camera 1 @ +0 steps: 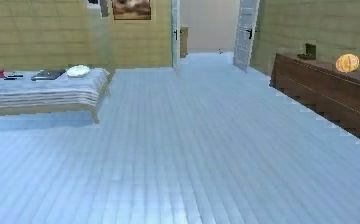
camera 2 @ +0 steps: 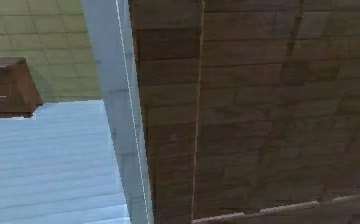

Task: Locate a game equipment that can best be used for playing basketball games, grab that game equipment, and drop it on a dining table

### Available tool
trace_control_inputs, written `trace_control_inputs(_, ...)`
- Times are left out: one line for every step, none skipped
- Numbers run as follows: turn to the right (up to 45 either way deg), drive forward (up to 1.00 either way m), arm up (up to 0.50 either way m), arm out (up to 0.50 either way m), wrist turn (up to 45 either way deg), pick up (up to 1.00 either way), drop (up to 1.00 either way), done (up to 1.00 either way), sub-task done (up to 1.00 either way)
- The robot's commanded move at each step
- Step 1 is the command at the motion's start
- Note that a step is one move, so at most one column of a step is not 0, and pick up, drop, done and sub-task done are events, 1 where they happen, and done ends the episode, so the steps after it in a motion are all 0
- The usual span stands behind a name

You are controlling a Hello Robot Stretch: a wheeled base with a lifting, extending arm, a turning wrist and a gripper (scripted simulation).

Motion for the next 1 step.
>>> trace_control_inputs(0.0, 0.3, 0.0, 0.0, 0.0, 0.0, 0.0, 0.0, 0.0)
